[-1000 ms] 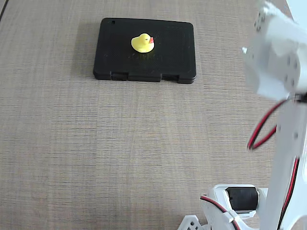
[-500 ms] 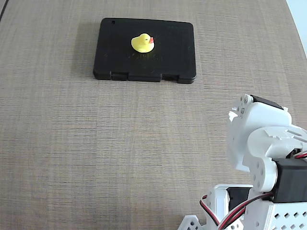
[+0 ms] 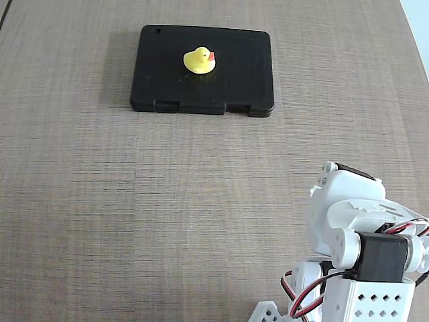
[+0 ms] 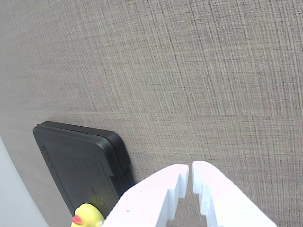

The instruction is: Grasp a duck and put it on the black surface.

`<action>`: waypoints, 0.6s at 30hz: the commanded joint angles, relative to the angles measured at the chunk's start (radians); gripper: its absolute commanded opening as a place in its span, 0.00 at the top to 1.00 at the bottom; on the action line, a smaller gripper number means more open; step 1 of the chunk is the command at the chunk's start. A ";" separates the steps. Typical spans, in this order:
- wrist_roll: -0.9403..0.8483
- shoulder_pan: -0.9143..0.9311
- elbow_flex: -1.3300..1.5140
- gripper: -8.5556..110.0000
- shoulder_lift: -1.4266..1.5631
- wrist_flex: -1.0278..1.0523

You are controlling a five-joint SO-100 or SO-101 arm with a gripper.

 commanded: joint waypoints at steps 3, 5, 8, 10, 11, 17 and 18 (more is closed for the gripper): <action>0.006 -0.005 0.035 0.93 0.067 -0.035; 0.006 -0.005 0.063 0.93 0.067 -0.049; 0.006 -0.012 0.146 0.93 0.067 -0.066; 0.006 -0.028 0.160 0.93 0.063 -0.077; 0.008 -0.038 0.155 0.93 0.061 -0.077; 0.009 -0.074 0.149 0.93 0.060 -0.077; 0.009 -0.074 0.149 0.93 0.060 -0.077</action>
